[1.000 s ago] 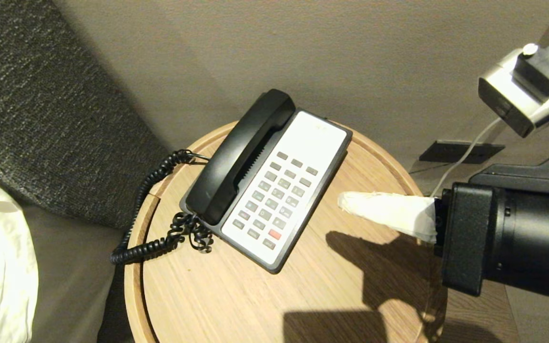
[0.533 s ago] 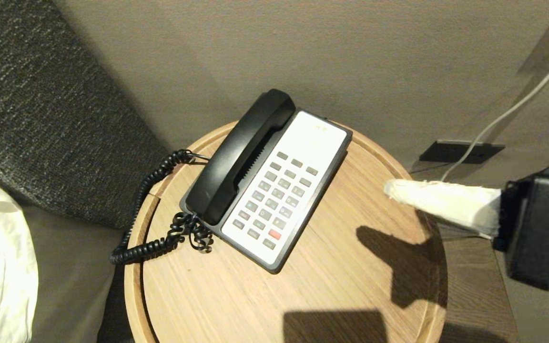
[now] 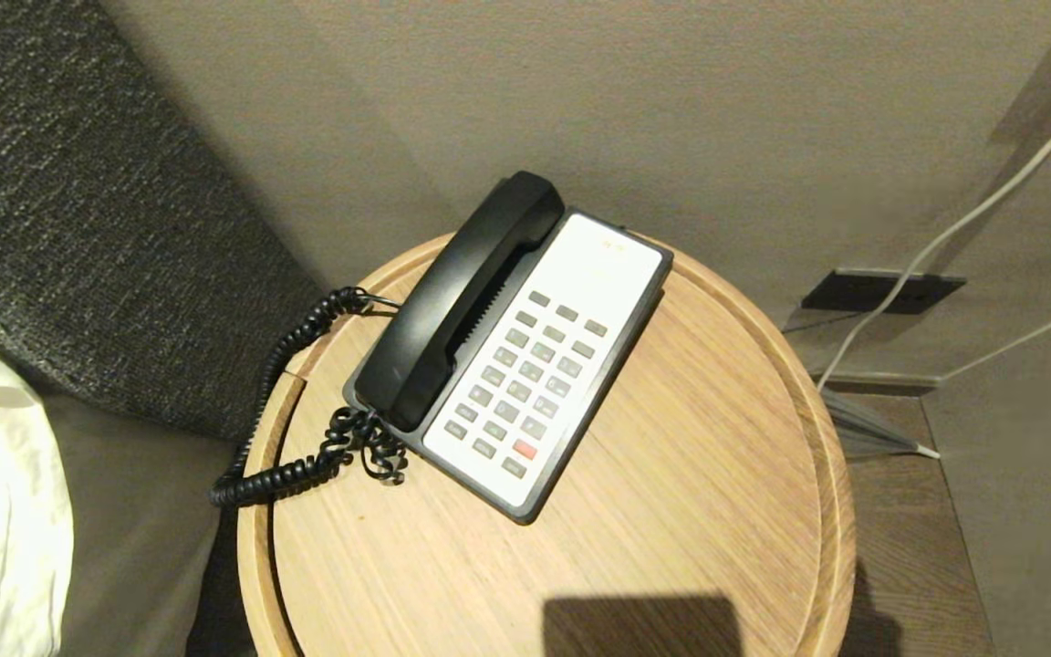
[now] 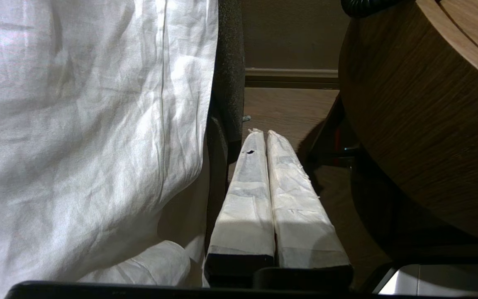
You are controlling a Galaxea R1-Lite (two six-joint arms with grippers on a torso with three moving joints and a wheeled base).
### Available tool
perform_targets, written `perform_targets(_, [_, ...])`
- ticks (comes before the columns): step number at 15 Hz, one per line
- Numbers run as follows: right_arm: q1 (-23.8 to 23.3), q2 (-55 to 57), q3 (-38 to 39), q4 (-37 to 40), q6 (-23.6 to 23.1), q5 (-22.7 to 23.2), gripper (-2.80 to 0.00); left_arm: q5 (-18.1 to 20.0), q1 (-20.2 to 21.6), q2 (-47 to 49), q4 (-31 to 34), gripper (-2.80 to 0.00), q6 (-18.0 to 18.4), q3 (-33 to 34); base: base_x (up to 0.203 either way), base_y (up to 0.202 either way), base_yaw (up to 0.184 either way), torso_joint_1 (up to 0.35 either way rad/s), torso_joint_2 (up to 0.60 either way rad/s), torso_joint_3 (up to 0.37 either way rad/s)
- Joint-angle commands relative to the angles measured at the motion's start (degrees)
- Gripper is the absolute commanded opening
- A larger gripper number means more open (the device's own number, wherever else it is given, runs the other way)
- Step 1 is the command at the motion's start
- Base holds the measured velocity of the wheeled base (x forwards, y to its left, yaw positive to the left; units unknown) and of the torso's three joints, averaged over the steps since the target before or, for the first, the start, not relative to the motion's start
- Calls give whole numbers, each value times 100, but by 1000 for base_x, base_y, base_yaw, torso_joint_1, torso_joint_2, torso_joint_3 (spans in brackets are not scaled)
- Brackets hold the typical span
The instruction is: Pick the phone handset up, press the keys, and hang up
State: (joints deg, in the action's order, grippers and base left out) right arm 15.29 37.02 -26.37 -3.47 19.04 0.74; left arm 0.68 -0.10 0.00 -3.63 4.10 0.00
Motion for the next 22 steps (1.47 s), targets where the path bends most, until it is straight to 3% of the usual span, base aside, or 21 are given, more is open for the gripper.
perform_targets(1, [-938, -2320, 1040, 213, -467, 528, -280, 2, 1, 0, -6, -280, 2, 167, 0, 0, 0, 0, 0, 0])
perform_targets(3, [-1327, -3232, 2025, 310, -1234, 744, -280, 2, 1, 0, -12, -280, -5, 167, 0, 0, 0, 0, 0, 0])
perform_targets(5, [-1569, -3599, 2531, 149, -1812, 415, -280, 2, 1, 0, -15, -280, -5, 167, 0, 0, 0, 0, 0, 0])
perform_targets(9, [-1591, -3685, 2821, 95, -1683, -68, -280, -2, 1, 0, -15, -280, -5, 167, 0, 0, 0, 0, 0, 0])
perform_targets(11, [-1591, -3701, 2744, 95, -2160, 24, -280, 2, 1, 0, -15, -280, -5, 167, 0, 0, 0, 0, 0, 0])
perform_targets(22, [-1591, -3711, 2752, 66, -1939, -3, -280, -7, 1, 0, -85, -280, -120, 202, 0, 0, 0, 0, 0, 0])
